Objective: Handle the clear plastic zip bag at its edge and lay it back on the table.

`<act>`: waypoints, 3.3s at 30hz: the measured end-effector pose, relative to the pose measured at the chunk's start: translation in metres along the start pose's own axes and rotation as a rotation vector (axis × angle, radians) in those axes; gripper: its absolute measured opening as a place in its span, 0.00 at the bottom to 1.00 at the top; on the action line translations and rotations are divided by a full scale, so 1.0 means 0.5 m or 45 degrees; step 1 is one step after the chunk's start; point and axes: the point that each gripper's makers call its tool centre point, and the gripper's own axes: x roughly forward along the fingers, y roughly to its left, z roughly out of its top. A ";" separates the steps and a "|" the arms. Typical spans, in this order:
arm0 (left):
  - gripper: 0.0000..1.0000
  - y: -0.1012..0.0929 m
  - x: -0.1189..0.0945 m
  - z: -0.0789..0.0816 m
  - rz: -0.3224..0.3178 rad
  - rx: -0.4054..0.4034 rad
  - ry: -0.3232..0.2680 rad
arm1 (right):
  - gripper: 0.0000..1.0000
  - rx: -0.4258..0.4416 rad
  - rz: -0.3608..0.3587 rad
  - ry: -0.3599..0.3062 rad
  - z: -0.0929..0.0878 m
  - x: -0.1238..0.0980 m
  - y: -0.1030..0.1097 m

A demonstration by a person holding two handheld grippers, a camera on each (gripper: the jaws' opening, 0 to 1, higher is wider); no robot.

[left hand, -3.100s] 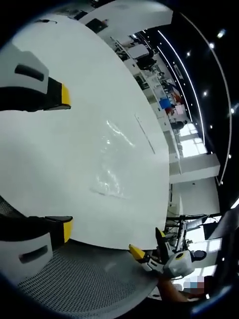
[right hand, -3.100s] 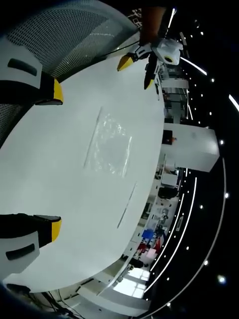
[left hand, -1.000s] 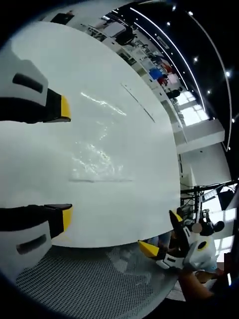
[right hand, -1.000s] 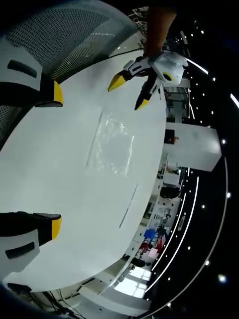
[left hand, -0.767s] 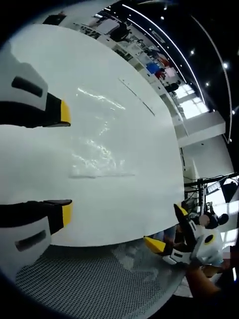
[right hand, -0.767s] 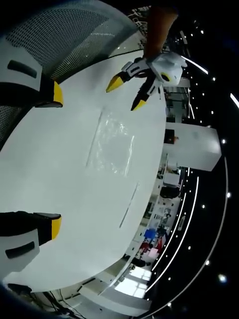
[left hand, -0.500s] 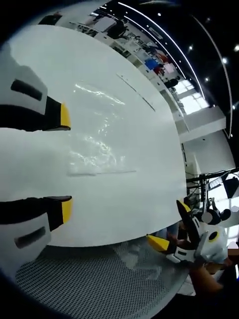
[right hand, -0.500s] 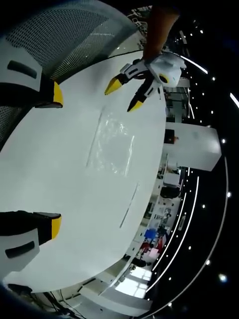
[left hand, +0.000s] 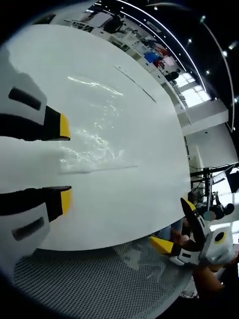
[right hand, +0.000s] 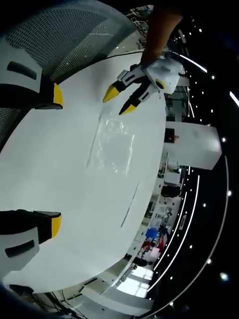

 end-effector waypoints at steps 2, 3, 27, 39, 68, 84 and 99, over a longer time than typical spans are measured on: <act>0.32 -0.001 0.005 -0.002 -0.013 -0.003 0.007 | 0.83 0.000 0.000 0.000 -0.001 0.000 0.000; 0.31 -0.001 0.008 -0.004 -0.021 -0.007 0.013 | 0.83 0.001 0.000 0.001 -0.002 0.001 -0.001; 0.12 -0.004 0.044 -0.004 -0.112 -0.099 0.047 | 0.78 0.014 -0.001 0.013 -0.003 0.000 0.001; 0.00 -0.013 0.049 -0.005 -0.133 -0.111 0.028 | 0.77 0.022 0.000 0.013 0.001 -0.003 0.004; 0.00 -0.020 -0.004 -0.004 -0.085 0.031 0.060 | 0.73 -0.109 0.000 -0.019 0.029 -0.010 0.010; 0.00 -0.019 -0.035 0.019 -0.037 0.069 0.021 | 0.71 -0.195 0.077 -0.046 0.093 0.003 0.005; 0.00 -0.035 -0.052 0.043 -0.039 0.094 -0.004 | 0.63 -0.254 0.148 -0.083 0.142 0.015 0.026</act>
